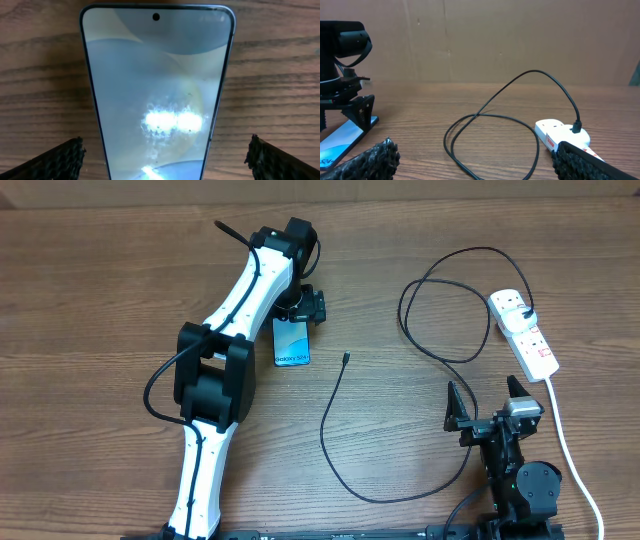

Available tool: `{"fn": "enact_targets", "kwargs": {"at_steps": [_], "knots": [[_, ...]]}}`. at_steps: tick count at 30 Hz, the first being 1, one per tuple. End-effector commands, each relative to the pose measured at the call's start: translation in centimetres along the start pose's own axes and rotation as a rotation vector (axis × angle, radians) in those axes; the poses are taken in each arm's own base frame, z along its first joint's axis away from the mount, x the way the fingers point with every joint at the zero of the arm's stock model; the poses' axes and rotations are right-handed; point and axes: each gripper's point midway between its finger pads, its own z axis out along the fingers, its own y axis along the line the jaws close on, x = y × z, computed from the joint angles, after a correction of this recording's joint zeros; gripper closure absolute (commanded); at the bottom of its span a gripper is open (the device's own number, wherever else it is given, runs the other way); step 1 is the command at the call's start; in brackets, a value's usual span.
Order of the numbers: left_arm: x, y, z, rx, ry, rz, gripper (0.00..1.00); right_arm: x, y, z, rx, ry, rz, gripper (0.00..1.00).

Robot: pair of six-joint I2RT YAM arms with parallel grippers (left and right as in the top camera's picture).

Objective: Plug charger to phone and switch on socket
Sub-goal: 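Lower the left gripper onto the phone's top edge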

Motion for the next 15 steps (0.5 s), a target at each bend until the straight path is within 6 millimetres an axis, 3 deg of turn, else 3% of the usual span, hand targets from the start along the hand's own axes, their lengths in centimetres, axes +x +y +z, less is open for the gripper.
{"fn": "enact_targets", "kwargs": {"at_steps": [1, 15], "knots": [[0.04, 0.54, 0.48, -0.016, 0.007, 0.035, 0.00, 0.16, -0.08, 0.02, 0.006, -0.004, -0.002, 0.00], [-0.47, 0.57, 0.50, -0.010, -0.010, 0.029, 0.01, 0.16, -0.08, 0.02, 0.006, -0.004, -0.002, 0.00]]}}
